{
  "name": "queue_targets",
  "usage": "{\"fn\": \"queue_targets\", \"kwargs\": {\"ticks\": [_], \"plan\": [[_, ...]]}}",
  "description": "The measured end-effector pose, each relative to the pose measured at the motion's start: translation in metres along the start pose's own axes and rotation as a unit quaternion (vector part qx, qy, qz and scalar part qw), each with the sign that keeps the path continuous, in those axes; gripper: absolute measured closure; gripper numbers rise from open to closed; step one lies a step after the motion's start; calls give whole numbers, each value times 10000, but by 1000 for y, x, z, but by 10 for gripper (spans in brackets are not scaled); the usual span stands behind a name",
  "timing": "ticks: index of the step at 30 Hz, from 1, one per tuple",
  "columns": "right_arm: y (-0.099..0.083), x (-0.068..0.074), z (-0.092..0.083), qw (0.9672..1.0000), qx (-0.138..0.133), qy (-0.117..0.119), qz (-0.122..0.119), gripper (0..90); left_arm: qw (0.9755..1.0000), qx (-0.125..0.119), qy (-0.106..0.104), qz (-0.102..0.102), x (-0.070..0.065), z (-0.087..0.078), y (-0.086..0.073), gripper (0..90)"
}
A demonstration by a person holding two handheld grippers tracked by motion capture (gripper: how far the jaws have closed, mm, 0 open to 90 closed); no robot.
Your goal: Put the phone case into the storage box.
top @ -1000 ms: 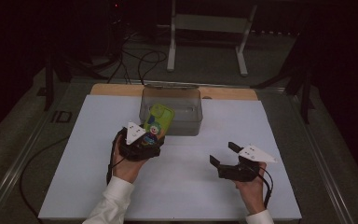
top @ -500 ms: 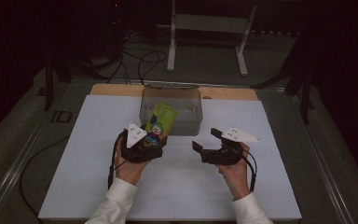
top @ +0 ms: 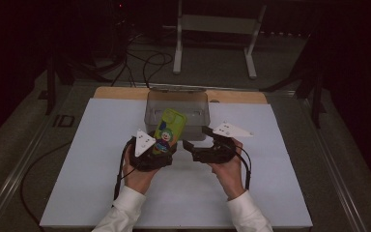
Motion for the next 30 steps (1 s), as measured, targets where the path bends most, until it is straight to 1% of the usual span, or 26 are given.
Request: {"fn": "queue_targets", "kwargs": {"ticks": [4,7,8,9,12,15,17,18,20,22,23,26,27,28,30], "plan": [[1,5,8,9999,46,92,75,172,10000,-81,-5,-42,-1,-1,2,159],[1,8,12,9996,48,172,214,244,9999,-130,-18,-109,-2,-2,2,159],[1,9,14,9995,49,173,245,291,9999,-130,-18,-109,-2,-2,2,159],[2,10,15,9994,58,194,284,334,9997,-152,-41,-180,-2,-2,2,159],[3,12,19,9987,35,217,458,413,9995,-185,-51,-252,-3,-2,2,159],[5,14,23,9969,49,340,713,492,9993,-215,-57,-302,-4,-2,2,159],[4,15,26,9957,81,396,834,542,9993,-218,-61,-314,-4,-2,2,158],[4,16,27,9947,92,463,917,579,9992,-249,-41,-321,-4,-2,2,158],[3,17,29,9936,112,472,1020,632,9990,-266,-45,-345,-4,-2,2,159],[3,18,31,9920,137,531,1135,675,9989,-287,-10,-361,-4,-3,2,158],[3,19,32,9915,137,548,1169,696,9989,-283,-28,-381,-4,-2,1,158],[2,22,36,9901,207,599,1249,723,9986,-291,-38,-442,-4,-2,1,158],[2,22,36,9901,207,599,1249,723,9986,-291,-38,-442,-4,-2,1,158],[0,23,37,9889,256,637,1317,730,9984,-288,-37,-490,-3,-2,0,158],[0,23,38,9881,257,650,1372,736,9981,-296,-45,-531,-3,-1,-1,158]]}}
Point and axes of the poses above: each handheld gripper's, and its own axes: z roughly forward along the jaws, y roughly out of its top, x roughly to its left, the point moved 10 cm from there along z, roughly forward along the jaws, and after that the axes turned 8 degrees about -z, right-handed, at the moved point
